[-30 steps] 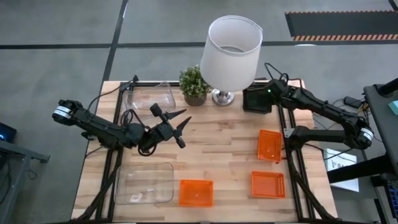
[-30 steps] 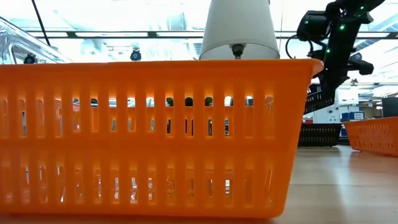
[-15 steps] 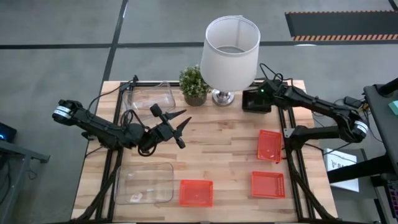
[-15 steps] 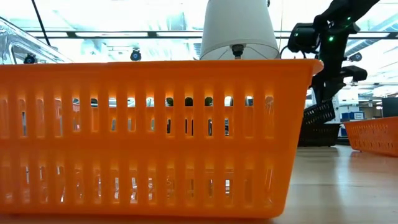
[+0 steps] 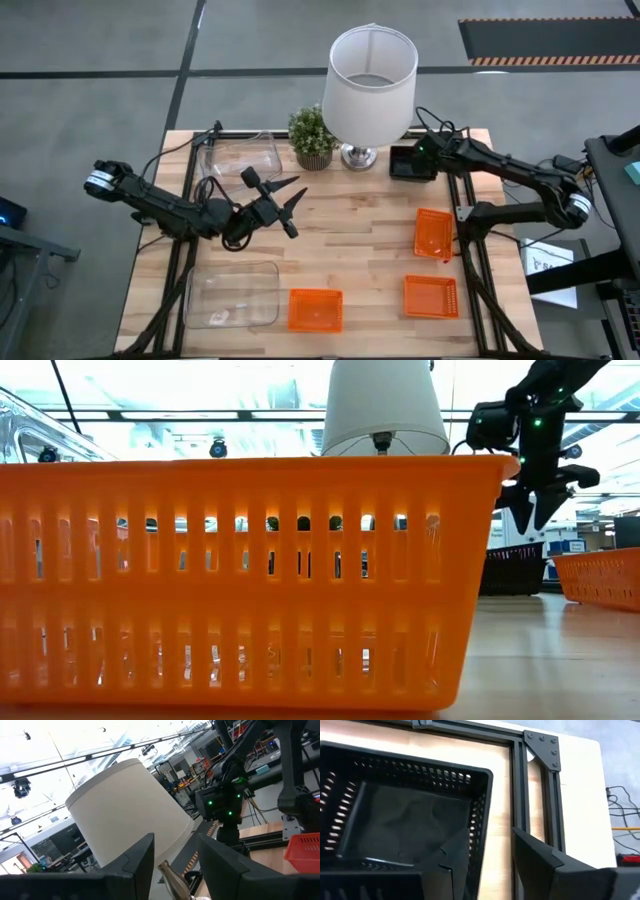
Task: Stack baskets by color
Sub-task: Stack the black bin on top of the stacked black bins, then stack the top orange bin into the middle orange bin
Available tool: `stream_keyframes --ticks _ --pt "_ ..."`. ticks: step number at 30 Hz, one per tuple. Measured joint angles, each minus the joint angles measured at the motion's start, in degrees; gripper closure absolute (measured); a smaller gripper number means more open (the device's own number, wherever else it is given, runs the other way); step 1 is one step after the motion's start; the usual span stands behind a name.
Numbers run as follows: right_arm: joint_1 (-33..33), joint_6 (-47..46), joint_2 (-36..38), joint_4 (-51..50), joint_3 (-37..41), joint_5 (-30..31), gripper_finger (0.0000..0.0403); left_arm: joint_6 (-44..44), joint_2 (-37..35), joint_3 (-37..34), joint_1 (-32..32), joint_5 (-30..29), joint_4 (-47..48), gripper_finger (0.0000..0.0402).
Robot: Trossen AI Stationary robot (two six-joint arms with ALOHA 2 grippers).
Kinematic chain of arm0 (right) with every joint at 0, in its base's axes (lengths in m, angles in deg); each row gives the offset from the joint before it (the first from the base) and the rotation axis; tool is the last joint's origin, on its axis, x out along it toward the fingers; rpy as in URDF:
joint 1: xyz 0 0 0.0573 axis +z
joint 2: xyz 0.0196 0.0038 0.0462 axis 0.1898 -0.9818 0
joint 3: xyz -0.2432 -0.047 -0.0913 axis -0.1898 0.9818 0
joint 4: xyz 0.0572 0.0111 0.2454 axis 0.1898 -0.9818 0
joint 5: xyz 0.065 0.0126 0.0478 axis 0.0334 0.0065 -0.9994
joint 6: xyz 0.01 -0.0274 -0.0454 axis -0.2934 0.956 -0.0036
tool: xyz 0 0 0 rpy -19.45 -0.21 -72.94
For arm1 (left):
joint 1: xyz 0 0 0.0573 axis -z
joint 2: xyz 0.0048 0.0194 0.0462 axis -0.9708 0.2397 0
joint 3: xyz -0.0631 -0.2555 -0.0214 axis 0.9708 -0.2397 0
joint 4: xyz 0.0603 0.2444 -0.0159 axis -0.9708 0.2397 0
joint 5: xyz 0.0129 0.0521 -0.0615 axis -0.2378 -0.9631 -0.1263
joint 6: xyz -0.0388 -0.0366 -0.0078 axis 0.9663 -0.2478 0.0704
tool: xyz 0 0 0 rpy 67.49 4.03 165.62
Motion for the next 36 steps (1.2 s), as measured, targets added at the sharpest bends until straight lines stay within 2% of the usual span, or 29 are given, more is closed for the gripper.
stream_keyframes --ticks 5,15,20,25,30,36 --pt "0.57 0.64 0.13 -0.02 0.00 0.04 0.0292 0.04 0.00 0.02 0.00 0.00 0.00 0.0269" --pt "1.42 0.12 -1.14 4.63 5.89 0.39 0.0387 0.11 0.00 0.02 0.15 0.00 0.00 0.0269" --pt "1.42 0.29 -1.07 5.29 7.04 0.37 0.0394 0.18 0.00 0.00 0.15 -0.01 0.00 0.0269" --pt "2.52 1.85 0.36 1.39 2.89 -0.01 0.0394 0.41 0.00 -0.07 0.21 -0.02 0.02 0.0269" --pt "8.11 2.15 2.92 -1.95 -1.07 -2.19 0.0394 1.79 0.01 -0.10 0.58 0.00 0.56 0.0269" --pt "20.05 0.32 6.71 -2.01 -1.45 -7.31 0.0394 6.94 0.02 -0.17 1.01 0.02 2.28 0.0269"
